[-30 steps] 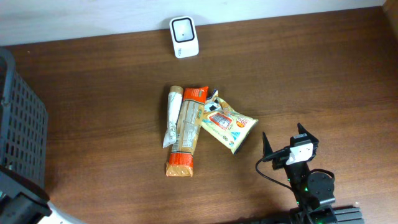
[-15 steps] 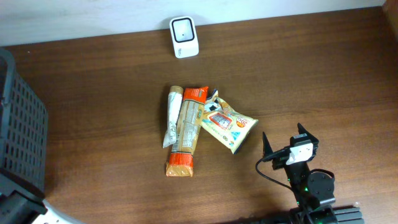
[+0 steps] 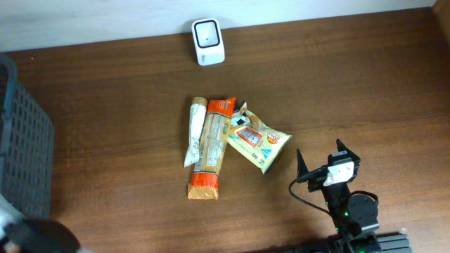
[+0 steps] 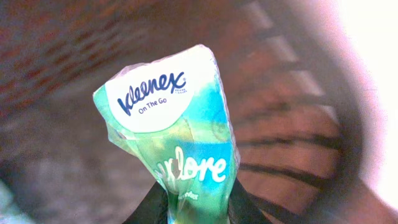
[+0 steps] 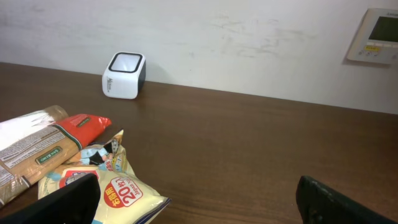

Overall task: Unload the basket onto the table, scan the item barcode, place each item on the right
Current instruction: 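Place the Kleenex pack on the table left of the items, then grasp the mint-green wipes pack and place it on the table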

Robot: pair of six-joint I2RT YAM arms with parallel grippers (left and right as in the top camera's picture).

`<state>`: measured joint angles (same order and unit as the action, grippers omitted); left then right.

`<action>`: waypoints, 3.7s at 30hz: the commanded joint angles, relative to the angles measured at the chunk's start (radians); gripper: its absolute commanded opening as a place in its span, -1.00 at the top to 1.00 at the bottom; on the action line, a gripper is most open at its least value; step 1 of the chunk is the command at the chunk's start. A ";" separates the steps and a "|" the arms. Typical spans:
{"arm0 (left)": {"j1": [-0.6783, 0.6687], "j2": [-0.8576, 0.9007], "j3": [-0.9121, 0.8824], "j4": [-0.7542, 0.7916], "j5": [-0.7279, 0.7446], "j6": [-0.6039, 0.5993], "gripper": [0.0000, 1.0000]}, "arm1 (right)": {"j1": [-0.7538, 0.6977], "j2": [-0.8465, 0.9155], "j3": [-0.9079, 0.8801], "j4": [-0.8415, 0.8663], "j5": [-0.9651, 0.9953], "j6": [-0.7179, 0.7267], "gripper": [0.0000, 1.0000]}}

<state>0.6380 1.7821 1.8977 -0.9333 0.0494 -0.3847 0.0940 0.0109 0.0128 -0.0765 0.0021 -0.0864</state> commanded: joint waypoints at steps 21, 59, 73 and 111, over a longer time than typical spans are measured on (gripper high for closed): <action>-0.822 0.287 -0.323 -0.120 0.034 0.136 0.60 | -0.005 -0.007 -0.007 -0.003 -0.001 -0.003 -0.97; 0.053 0.059 0.006 -0.367 -0.353 -0.198 -0.98 | -0.005 -0.007 -0.007 -0.003 -0.001 -0.003 -0.97; 0.255 0.070 -0.550 0.182 -0.405 -0.003 -0.99 | -0.005 -0.007 -0.007 -0.003 -0.001 -0.003 -0.97; 0.269 -0.083 -0.144 0.079 0.385 0.024 1.00 | -0.005 -0.007 -0.007 -0.003 -0.001 -0.003 -0.97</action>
<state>0.9371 1.8648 1.6363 -0.8600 0.1108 -0.3836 0.0940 0.0109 0.0128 -0.0765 0.0025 -0.0860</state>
